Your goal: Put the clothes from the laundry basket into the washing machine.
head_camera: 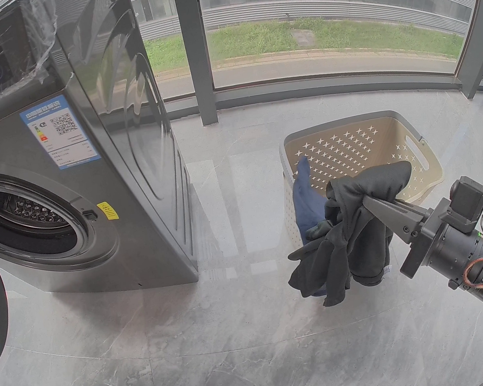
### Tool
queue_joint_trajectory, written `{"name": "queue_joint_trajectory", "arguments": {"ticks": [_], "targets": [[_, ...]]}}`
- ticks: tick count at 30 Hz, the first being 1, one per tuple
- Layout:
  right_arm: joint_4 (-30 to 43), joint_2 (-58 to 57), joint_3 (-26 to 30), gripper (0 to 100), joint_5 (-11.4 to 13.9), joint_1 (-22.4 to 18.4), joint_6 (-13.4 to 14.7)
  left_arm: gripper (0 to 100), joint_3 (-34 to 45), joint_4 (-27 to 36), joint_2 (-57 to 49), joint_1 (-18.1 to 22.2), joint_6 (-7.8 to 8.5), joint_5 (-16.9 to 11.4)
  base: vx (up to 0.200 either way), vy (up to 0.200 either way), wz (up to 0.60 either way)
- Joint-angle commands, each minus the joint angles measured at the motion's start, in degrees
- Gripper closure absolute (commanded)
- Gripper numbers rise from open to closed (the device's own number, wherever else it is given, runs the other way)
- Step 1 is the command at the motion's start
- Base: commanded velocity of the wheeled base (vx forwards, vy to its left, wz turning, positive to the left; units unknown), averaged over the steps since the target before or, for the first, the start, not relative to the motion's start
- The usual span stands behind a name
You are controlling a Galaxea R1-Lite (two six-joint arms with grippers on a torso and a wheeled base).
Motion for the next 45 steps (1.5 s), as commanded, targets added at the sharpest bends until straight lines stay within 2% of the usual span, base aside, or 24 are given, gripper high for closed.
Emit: {"name": "queue_joint_trajectory", "arguments": {"ticks": [1, 12, 13, 14, 15, 16, 20, 38, 45], "targets": [[0.0, 0.0, 0.0, 100, 0.0, 0.0, 0.1, 100, 1.0, -0.1, -0.9, 0.0, -0.02, 0.0, 0.0, 0.2, 0.0], [0.1, 0.1, -1.5, 100, -1.2, -0.9, 0.1, 100, 1.0, -0.1, -0.9, 0.1, -0.02, 0.0, 0.0, 0.2, 0.0], [0.4, 0.1, -2.0, 100, -3.7, -1.0, -0.1, 100, 1.0, -0.1, -0.9, 0.1, -0.02, 0.0, 0.0, 0.2, 0.0], [0.7, 0.1, -2.1, 100, -4.8, -1.0, -0.1, 100, 1.0, -0.1, -0.9, 0.1, -0.02, 0.0, 0.0, 0.2, 0.0], [0.7, 0.1, -2.1, 100, -4.8, -1.0, -0.1, 100, 1.0, -0.1, -0.9, 0.1, -0.02, 0.0, 0.0, 0.0, 0.0], [1.1, 0.1, -2.5, 100, -6.4, -0.9, -0.2, 100, 1.0, -0.1, -0.9, 0.0, -0.02, 0.0, 0.0, 0.0, 0.0], [1.1, 0.3, -2.6, 100, -6.8, -0.9, -0.2, 100, 1.0, -0.1, -0.9, 0.0, 0.07, 0.0, 0.0, 0.0, 0.0], [0.9, 0.4, -2.8, 100, -6.4, -1.0, -0.1, 100, 1.0, -0.1, -0.9, 0.0, 0.07, 0.0, -0.2, 0.0, 0.0], [0.9, 0.3, -2.7, 100, -6.4, -1.0, -0.1, 100, 1.0, -0.1, -0.9, 0.0, 0.16, 0.0, 0.0, 0.029, 0.0]]}}
